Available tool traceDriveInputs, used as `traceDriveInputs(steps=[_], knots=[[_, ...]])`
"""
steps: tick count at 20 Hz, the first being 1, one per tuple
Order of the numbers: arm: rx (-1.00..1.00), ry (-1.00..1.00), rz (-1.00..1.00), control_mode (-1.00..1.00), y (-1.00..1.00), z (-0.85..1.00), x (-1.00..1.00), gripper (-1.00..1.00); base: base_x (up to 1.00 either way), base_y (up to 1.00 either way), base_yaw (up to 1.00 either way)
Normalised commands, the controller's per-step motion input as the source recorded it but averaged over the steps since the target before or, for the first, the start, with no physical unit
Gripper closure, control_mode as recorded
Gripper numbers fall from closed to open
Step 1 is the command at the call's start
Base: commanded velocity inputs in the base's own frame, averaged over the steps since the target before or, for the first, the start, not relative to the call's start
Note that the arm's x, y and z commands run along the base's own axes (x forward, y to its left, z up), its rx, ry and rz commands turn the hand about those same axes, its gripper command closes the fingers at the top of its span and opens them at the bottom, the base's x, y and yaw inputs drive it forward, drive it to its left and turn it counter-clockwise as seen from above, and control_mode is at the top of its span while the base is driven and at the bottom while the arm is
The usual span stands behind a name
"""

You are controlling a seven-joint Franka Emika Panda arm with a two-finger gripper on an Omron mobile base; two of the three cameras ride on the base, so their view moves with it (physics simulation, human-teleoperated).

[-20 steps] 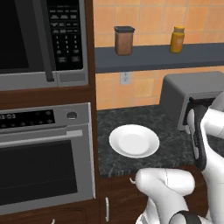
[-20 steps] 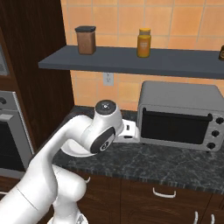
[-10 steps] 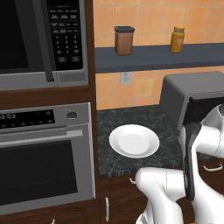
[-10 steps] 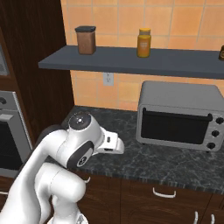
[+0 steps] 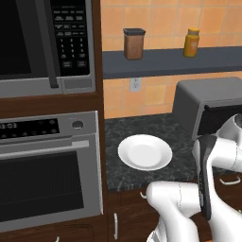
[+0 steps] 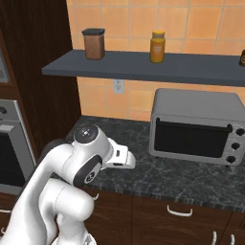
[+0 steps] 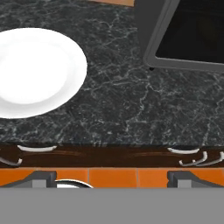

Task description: Pick up the kebab skewer and baguette bread, and place them inside the toaster oven. Close the toaster oven door and start by setting the timer.

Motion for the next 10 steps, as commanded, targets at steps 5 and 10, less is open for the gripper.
traceDriveInputs(steps=[5, 10], knots=[[0.00, 0.00, 0.00, -1.00, 0.00, 0.00, 0.00, -1.00, 0.00, 0.00, 0.00], [0.00, 0.00, 0.00, 1.00, 0.00, 0.00, 0.00, -1.00, 0.00, 0.00, 0.00]])
